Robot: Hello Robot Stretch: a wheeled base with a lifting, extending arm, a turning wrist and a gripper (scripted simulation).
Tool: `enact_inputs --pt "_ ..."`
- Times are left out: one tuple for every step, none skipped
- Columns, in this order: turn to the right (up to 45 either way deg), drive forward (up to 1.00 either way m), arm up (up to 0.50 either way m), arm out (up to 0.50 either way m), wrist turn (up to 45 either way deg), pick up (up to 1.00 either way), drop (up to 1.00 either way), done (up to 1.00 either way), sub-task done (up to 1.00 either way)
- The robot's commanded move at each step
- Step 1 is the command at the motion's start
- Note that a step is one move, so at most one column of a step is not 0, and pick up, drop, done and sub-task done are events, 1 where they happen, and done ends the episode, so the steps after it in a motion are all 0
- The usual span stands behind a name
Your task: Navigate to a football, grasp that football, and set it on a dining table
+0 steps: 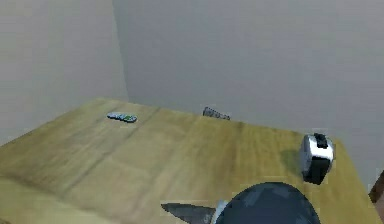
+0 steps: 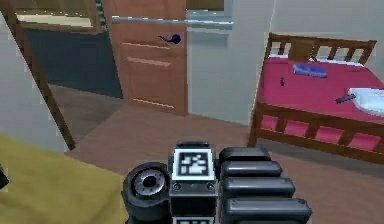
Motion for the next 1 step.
enact_inputs --pt "24.0 0.00 0.00 0.00 0.0 0.00 0.00 0.00 0.00"
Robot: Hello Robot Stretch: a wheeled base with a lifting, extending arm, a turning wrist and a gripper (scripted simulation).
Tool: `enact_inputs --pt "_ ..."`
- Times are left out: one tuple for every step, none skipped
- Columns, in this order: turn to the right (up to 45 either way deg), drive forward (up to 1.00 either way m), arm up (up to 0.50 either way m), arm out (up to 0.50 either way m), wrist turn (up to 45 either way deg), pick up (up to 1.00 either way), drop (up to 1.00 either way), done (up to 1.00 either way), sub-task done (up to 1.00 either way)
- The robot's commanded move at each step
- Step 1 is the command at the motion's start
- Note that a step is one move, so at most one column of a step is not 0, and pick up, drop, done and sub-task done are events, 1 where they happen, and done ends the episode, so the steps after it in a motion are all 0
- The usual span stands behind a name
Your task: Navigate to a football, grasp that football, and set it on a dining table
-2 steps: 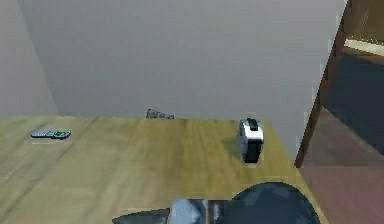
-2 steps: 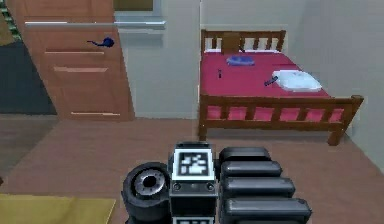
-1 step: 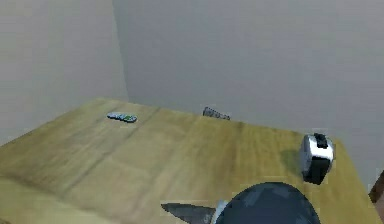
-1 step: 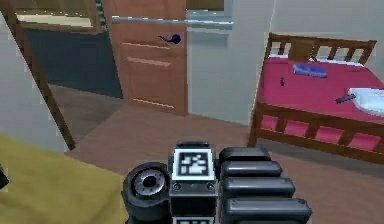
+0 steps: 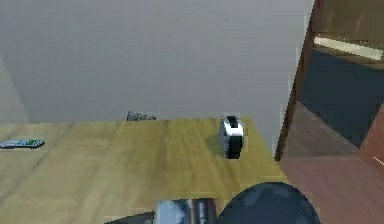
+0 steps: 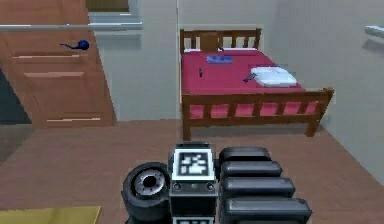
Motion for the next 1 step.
enact_inputs --pt "-45.0 0.00 0.00 0.00 0.0 0.00 0.00 0.00 0.00"
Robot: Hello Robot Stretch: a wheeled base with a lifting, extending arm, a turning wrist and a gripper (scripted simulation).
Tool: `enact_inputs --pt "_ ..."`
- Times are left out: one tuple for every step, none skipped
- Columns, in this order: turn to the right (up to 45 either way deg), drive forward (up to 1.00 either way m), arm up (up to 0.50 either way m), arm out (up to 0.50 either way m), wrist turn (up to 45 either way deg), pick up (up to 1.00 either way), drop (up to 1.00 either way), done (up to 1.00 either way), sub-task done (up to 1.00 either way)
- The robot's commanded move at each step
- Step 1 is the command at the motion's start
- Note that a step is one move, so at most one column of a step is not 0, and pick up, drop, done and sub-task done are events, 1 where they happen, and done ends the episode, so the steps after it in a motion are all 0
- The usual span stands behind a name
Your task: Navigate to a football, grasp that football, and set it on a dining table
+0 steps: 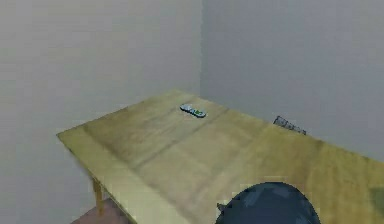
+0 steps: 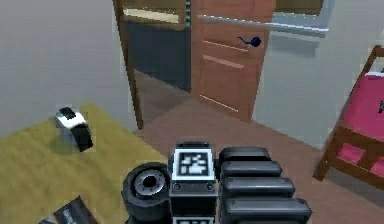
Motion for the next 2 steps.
enact_inputs --pt "-27.0 0.00 0.00 0.00 0.0 0.00 0.00 0.00 0.00" --pt "0.0 0.05 0.00 0.00 0.0 0.00 0.00 0.00 0.00"
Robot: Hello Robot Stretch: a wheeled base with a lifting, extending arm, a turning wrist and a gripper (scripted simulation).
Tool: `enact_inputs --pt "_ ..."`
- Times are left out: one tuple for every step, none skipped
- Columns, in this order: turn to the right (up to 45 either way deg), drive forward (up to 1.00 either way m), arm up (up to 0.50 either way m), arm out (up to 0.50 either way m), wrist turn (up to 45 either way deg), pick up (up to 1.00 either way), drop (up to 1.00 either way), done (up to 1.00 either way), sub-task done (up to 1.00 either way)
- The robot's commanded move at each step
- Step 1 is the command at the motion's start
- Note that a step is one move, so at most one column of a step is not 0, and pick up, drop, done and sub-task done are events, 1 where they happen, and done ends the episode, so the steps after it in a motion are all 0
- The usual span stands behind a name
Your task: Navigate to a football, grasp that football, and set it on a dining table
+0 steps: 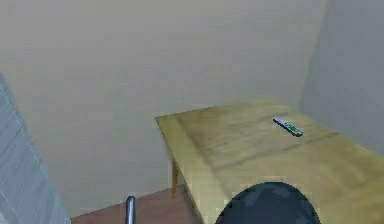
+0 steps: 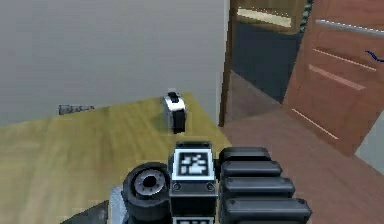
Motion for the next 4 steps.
enact_inputs --pt "45.0 0.00 0.00 0.00 0.0 0.00 0.00 0.00 0.00" --pt "45.0 0.00 0.00 0.00 0.0 0.00 0.00 0.00 0.00" --pt "24.0 0.00 0.00 0.00 0.0 0.00 0.00 0.00 0.00" --pt "-45.0 0.00 0.00 0.00 0.0 0.00 0.00 0.00 0.00"
